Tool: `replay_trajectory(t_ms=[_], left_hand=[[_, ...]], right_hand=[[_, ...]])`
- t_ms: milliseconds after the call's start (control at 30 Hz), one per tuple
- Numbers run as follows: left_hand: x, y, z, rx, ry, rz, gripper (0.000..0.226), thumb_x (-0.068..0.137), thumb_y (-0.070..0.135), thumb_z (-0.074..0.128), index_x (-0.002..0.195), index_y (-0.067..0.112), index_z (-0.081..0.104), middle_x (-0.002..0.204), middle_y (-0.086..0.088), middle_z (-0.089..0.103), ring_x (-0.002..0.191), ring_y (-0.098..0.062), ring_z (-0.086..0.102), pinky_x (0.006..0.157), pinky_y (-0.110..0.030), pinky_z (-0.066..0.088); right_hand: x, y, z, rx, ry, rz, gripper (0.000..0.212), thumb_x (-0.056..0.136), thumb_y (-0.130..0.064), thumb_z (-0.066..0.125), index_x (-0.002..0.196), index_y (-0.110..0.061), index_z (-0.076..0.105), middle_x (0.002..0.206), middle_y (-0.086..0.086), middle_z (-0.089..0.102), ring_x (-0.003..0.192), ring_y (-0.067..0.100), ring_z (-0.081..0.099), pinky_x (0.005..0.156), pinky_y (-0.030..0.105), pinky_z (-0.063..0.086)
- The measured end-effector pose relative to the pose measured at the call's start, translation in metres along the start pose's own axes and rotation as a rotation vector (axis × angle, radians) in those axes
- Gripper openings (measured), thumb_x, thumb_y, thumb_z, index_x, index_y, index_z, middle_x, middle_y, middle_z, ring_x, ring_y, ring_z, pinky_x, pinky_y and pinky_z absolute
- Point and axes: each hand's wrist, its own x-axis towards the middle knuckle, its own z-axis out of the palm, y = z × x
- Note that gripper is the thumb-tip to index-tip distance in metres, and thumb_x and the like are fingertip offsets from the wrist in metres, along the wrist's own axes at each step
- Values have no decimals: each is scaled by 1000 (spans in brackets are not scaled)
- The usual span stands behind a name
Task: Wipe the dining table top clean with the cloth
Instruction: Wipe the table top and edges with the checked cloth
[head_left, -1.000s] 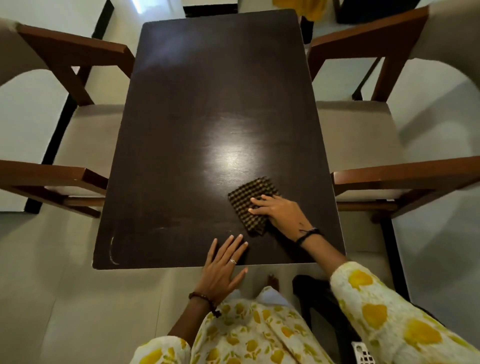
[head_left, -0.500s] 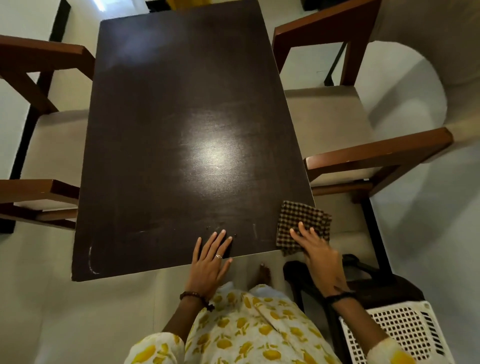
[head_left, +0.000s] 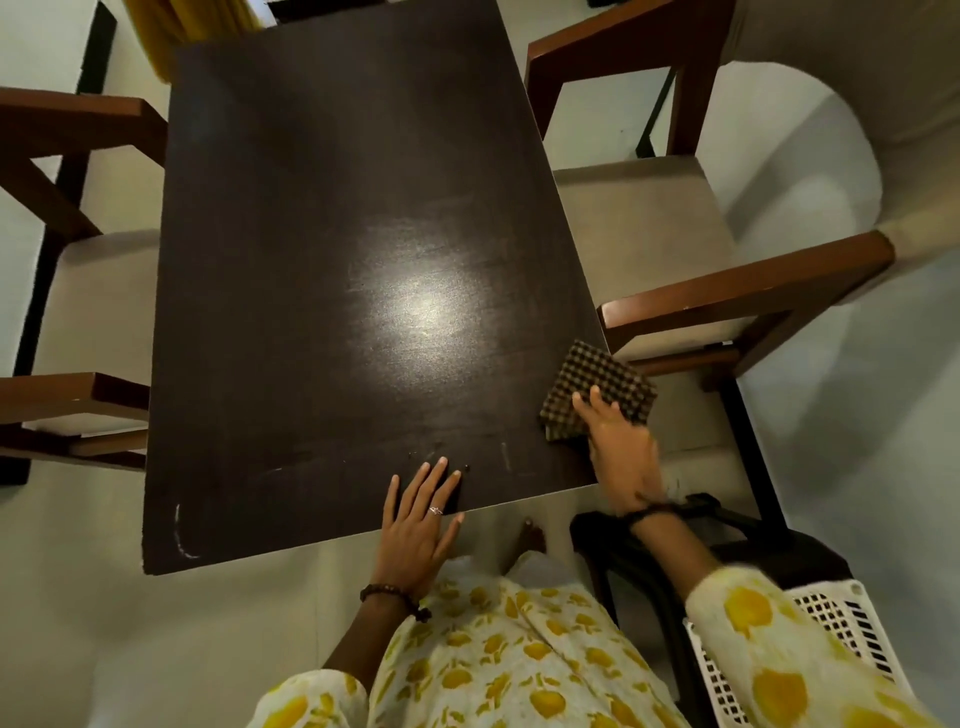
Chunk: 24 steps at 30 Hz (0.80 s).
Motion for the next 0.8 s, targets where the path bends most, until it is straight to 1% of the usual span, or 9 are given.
replay_trajectory(t_ms=[100, 167, 233, 300, 367, 467, 567, 667, 800], left_hand=[[0, -1, -4, 4, -14, 5, 53, 90, 40, 27, 137, 19, 37, 146, -4, 33, 136, -15, 19, 112, -37, -2], [0, -3, -6, 32, -31, 32, 52, 91, 40, 26, 137, 18, 37, 145, -4, 34, 137, -13, 19, 111, -36, 0], [-1, -9, -8, 70, -50, 69, 52, 94, 41, 21, 138, 16, 34, 145, -4, 31, 139, -5, 4, 111, -36, 1], [-2, -17, -10, 109, -52, 75, 55, 96, 43, 13, 139, 13, 31, 146, -5, 30, 139, -4, -3, 111, -37, 3], [-4, -27, -15, 105, -51, 36, 57, 96, 45, 13, 139, 13, 31, 146, -5, 29, 139, -4, -3, 111, -37, 3], [-10, -43, -23, 106, -74, 15, 56, 95, 47, 14, 141, 18, 27, 153, 3, 13, 139, -2, -6, 112, -37, 2], [-22, -61, -28, 112, -101, 17, 55, 95, 48, 12, 144, 24, 13, 154, 13, -10, 140, -5, -5, 113, -38, 2], [-36, -85, -33, 114, -124, 30, 54, 96, 48, 9, 145, 27, 2, 153, 15, -15, 140, -5, -5, 113, -37, 0], [-49, -116, -41, 172, -160, 56, 51, 96, 45, 8, 145, 29, 1, 154, 11, -6, 140, -6, -7, 113, -38, 1]], right_hand=[[-41, -4, 18, 12, -59, 14, 64, 95, 0, 34, 149, -23, 8, 159, 3, 8, 141, 24, 25, 104, 32, 41], [-53, -4, 24, 22, -83, 31, 64, 94, -5, 38, 148, -23, 11, 158, 4, 11, 142, 23, 24, 109, 36, 34], [-49, -2, 20, -37, -43, 25, 63, 93, -23, 49, 147, -25, 18, 157, 5, 18, 143, 25, 20, 116, 49, 17], [-35, 5, 14, -115, 5, 3, 76, 85, -48, 56, 147, -23, 20, 157, 9, 14, 145, 31, 10, 109, 61, -6], [-21, 13, 14, -125, -20, -44, 92, 80, -66, 48, 148, -18, 8, 158, 10, 0, 145, 29, -3, 105, 57, -16], [-12, 15, 26, -75, -51, -90, 98, 81, -66, 43, 146, -13, -7, 157, 9, -10, 145, 24, -9, 111, 46, -17], [-13, 6, 32, -14, 44, -32, 90, 83, -51, 54, 147, -8, 7, 156, 17, 8, 145, 30, 6, 114, 48, -5], [-16, -16, 37, 30, 127, 135, 84, 80, -34, 66, 145, -4, 22, 152, 25, 21, 141, 40, 21, 113, 54, 7], [-18, -53, 47, 59, 169, 289, 84, 80, -31, 66, 146, -9, 21, 152, 27, 16, 141, 41, 16, 113, 53, 0]])
